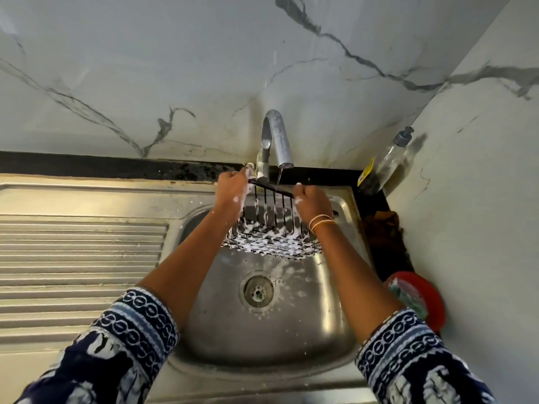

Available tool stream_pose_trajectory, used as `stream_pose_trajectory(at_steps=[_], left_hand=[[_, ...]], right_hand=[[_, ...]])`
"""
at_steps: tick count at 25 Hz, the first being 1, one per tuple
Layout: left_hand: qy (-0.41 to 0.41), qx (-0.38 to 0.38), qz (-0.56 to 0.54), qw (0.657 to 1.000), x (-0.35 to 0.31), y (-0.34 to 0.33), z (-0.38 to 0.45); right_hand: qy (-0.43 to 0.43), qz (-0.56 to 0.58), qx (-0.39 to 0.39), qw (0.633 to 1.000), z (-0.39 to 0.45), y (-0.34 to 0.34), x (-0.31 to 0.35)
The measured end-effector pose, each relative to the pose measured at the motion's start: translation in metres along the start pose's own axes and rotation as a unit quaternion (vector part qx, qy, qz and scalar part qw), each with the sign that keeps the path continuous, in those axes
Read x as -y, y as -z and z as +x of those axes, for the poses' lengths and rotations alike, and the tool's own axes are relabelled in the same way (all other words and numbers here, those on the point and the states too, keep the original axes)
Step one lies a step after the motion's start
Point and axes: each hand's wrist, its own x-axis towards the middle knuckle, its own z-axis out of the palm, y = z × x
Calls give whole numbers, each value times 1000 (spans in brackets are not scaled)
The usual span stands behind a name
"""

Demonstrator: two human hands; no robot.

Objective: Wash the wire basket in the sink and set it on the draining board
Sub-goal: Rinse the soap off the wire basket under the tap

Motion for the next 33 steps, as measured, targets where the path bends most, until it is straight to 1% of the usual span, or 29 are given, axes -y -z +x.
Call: stream_pose_trajectory(at_steps=[1,2,3,4,5,6,7,8,10,11,12,14,15,16,18,19,20,21,22,23,24,25,26,28,29,30,31,32,33], left_hand=[[-47,0,79,996,0,0,2],[-98,-1,220,970,-1,-4,5],[-137,6,380,915,-3,-10,4],[-171,13,506,846,-4,-19,1],[-204,18,581,787,-5,-29,-2],[-223,19,608,761,-6,-38,-5],[-220,19,616,756,-8,-45,-6],[-203,17,607,768,-10,-45,-3],[-149,16,574,805,-12,-37,9],[-126,14,566,815,-9,-30,14],[-123,6,563,817,-6,-24,15],[-182,-11,568,802,0,-26,6],[-216,-3,565,796,3,-34,-4],[-228,14,546,806,4,-42,-15],[-201,31,492,846,5,-48,-22],[-182,30,481,857,5,-45,-18],[-165,22,473,865,6,-40,-13],[-151,14,461,874,8,-35,-7],[-142,4,448,883,10,-32,-5],[-148,5,440,886,12,-34,-7],[-156,20,425,891,10,-40,-15],[-152,42,383,910,10,-47,-21],[-133,62,312,939,9,-52,-22],[-51,79,131,987,7,-47,-13],[-1,69,52,996,6,-38,-7],[36,56,3,998,6,-27,-2],[43,46,-2,998,7,-20,1],[12,30,52,998,9,-16,0],[-45,11,144,988,11,-16,-2]], right_hand=[[-29,-8,-6,1000,-2,3,-6],[-41,-24,-15,999,-4,2,-6],[-37,-46,-26,998,-5,-1,-3],[-24,-73,-39,996,-4,-4,1],[-6,-101,-50,994,-3,-5,5],[12,-123,-57,991,-3,-2,12],[38,-144,-66,987,-4,1,17],[77,-165,-78,980,-3,6,19],[144,-217,-95,961,-1,22,13],[148,-242,-98,954,3,33,6],[130,-255,-96,953,5,43,0],[92,-253,-95,958,4,46,-1],[99,-252,-105,957,2,43,6],[116,-254,-110,954,-1,39,15],[152,-237,-98,955,-5,33,23],[158,-203,-91,962,-3,33,17],[135,-135,-78,979,-1,35,9],[84,-17,-60,994,2,36,2],[28,103,-56,993,5,35,0],[-18,177,-63,982,7,29,3],[-43,206,-68,975,6,23,15],[-41,194,-62,978,6,17,27],[-29,173,-51,983,5,12,35],[15,117,-43,992,3,12,37],[40,76,-43,995,3,13,29],[51,23,-45,997,3,15,22],[46,-31,-46,997,2,16,18],[37,-72,-44,996,1,15,20],[33,-100,-41,994,0,12,26]])
